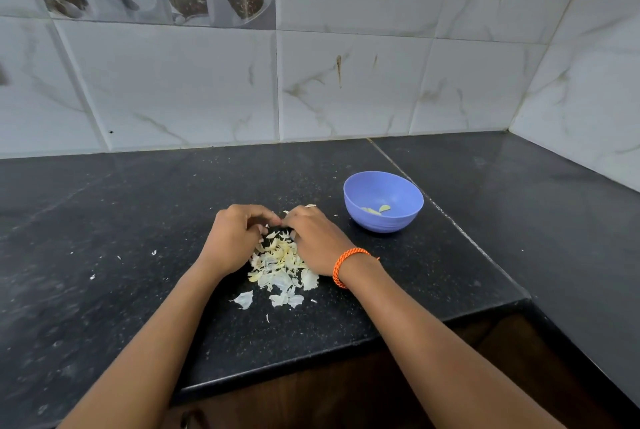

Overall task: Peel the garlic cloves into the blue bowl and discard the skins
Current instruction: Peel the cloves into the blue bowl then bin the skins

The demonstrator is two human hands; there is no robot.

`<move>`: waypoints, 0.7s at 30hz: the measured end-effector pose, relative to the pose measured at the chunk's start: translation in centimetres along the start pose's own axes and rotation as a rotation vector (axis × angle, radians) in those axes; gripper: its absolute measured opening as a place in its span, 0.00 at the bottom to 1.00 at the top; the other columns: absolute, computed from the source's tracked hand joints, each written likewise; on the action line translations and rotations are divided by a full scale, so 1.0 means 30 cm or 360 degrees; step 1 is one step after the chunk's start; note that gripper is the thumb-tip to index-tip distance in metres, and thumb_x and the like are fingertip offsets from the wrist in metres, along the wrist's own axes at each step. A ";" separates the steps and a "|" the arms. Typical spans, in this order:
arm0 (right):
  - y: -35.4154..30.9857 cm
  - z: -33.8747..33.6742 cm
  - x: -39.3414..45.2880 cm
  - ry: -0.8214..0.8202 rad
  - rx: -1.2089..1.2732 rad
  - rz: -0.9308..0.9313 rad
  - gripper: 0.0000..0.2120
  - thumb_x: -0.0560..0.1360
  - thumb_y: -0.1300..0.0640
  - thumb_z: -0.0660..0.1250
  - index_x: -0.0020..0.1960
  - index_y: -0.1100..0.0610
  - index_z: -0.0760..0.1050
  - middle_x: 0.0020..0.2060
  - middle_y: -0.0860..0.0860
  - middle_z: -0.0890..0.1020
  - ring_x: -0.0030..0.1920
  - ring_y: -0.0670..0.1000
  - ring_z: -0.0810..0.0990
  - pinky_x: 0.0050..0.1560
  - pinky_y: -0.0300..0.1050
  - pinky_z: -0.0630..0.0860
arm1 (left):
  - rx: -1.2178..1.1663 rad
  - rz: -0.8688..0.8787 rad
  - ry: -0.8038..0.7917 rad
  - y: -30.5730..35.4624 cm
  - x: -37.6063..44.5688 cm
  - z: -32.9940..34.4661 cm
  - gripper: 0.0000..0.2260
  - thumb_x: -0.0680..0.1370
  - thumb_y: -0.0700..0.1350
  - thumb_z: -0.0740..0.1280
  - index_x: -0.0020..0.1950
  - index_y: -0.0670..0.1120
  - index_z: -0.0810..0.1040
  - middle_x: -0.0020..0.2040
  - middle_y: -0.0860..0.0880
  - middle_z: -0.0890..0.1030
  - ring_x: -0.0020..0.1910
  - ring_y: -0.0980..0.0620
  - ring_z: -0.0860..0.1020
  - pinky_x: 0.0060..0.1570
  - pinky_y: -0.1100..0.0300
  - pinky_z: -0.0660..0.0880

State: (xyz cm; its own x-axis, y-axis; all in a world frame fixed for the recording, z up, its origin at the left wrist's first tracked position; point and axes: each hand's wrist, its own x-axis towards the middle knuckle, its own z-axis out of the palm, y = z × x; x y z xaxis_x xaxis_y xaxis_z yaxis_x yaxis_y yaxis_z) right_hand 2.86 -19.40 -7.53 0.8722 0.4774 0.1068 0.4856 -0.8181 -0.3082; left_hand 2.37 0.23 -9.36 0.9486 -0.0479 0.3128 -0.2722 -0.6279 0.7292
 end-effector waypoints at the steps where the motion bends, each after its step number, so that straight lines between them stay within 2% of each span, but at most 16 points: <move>1: 0.001 0.001 -0.004 -0.0036 0.0048 -0.0028 0.20 0.85 0.67 0.59 0.75 0.59 0.75 0.68 0.54 0.75 0.70 0.56 0.69 0.64 0.50 0.72 | -0.0056 -0.0015 -0.0006 0.002 0.000 -0.005 0.22 0.80 0.26 0.63 0.49 0.50 0.89 0.41 0.52 0.87 0.41 0.56 0.85 0.46 0.62 0.83; 3: 0.007 -0.005 -0.016 -0.0108 0.0172 -0.0042 0.16 0.87 0.61 0.59 0.72 0.58 0.78 0.67 0.55 0.75 0.70 0.56 0.71 0.68 0.56 0.72 | -0.0178 -0.0030 -0.0026 0.008 -0.002 -0.011 0.23 0.80 0.25 0.61 0.50 0.48 0.88 0.42 0.49 0.87 0.39 0.51 0.86 0.44 0.59 0.84; 6: 0.006 -0.025 -0.039 -0.0208 0.0253 -0.0060 0.17 0.86 0.52 0.63 0.72 0.53 0.78 0.65 0.55 0.75 0.71 0.57 0.70 0.70 0.61 0.71 | -0.0278 -0.0027 -0.0079 0.001 -0.004 -0.006 0.23 0.82 0.25 0.59 0.56 0.47 0.88 0.48 0.50 0.88 0.43 0.48 0.87 0.49 0.56 0.86; 10: -0.044 -0.029 -0.068 -0.0279 0.0243 -0.0055 0.32 0.78 0.37 0.72 0.78 0.47 0.72 0.64 0.51 0.71 0.72 0.54 0.65 0.70 0.56 0.71 | -0.0364 -0.0088 -0.0046 -0.010 -0.007 -0.011 0.23 0.83 0.26 0.59 0.54 0.48 0.88 0.50 0.50 0.89 0.47 0.48 0.88 0.54 0.51 0.85; 12: -0.065 -0.012 -0.061 -0.0237 0.0163 -0.0079 0.30 0.77 0.38 0.74 0.75 0.48 0.74 0.62 0.51 0.71 0.70 0.55 0.67 0.66 0.56 0.73 | -0.0265 -0.0062 -0.0004 -0.008 -0.008 -0.021 0.22 0.82 0.28 0.62 0.53 0.51 0.89 0.49 0.53 0.89 0.49 0.51 0.86 0.54 0.55 0.83; 14: -0.074 -0.005 -0.045 -0.0148 0.0163 -0.0091 0.20 0.79 0.46 0.74 0.69 0.49 0.79 0.58 0.51 0.73 0.66 0.56 0.73 0.62 0.55 0.75 | -0.0063 0.0024 -0.0030 -0.019 -0.009 -0.044 0.21 0.81 0.30 0.66 0.51 0.55 0.89 0.50 0.57 0.88 0.52 0.53 0.85 0.54 0.56 0.80; 15: -0.074 -0.007 -0.037 -0.0099 0.0182 -0.0081 0.15 0.80 0.49 0.74 0.65 0.49 0.81 0.56 0.51 0.75 0.63 0.57 0.76 0.60 0.53 0.75 | 0.0071 0.0082 -0.0068 -0.029 -0.008 -0.058 0.21 0.81 0.31 0.68 0.50 0.58 0.89 0.50 0.57 0.87 0.51 0.50 0.83 0.53 0.53 0.80; 17: -0.074 -0.021 -0.026 -0.0026 0.0195 -0.0059 0.09 0.80 0.54 0.73 0.61 0.50 0.84 0.53 0.51 0.79 0.58 0.56 0.79 0.53 0.48 0.73 | 0.0208 0.0107 -0.0234 -0.048 -0.003 -0.092 0.19 0.81 0.36 0.71 0.48 0.62 0.88 0.49 0.55 0.84 0.46 0.45 0.81 0.52 0.49 0.80; 18: -0.075 -0.031 -0.025 -0.0003 0.0201 -0.0054 0.08 0.80 0.55 0.74 0.59 0.50 0.85 0.51 0.52 0.81 0.55 0.56 0.79 0.51 0.46 0.71 | 0.0158 0.0072 -0.0369 -0.046 -0.005 -0.106 0.16 0.82 0.38 0.72 0.48 0.61 0.88 0.50 0.53 0.83 0.45 0.44 0.83 0.52 0.48 0.80; 21: -0.073 -0.062 -0.020 0.0052 0.0247 -0.0030 0.05 0.80 0.56 0.73 0.55 0.51 0.87 0.47 0.52 0.85 0.54 0.55 0.78 0.48 0.46 0.69 | 0.0006 -0.0005 -0.0611 -0.043 -0.005 -0.131 0.13 0.82 0.41 0.74 0.53 0.61 0.88 0.53 0.52 0.84 0.49 0.45 0.85 0.56 0.48 0.81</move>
State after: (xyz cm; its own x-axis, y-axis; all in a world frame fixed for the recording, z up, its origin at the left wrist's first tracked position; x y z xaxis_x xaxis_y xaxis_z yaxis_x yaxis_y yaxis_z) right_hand 1.38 -18.50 -5.18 0.8657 0.4794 0.1439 0.4889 -0.7484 -0.4481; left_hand 1.94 4.08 -7.95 0.9411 -0.3330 0.0594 -0.2693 -0.6313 0.7273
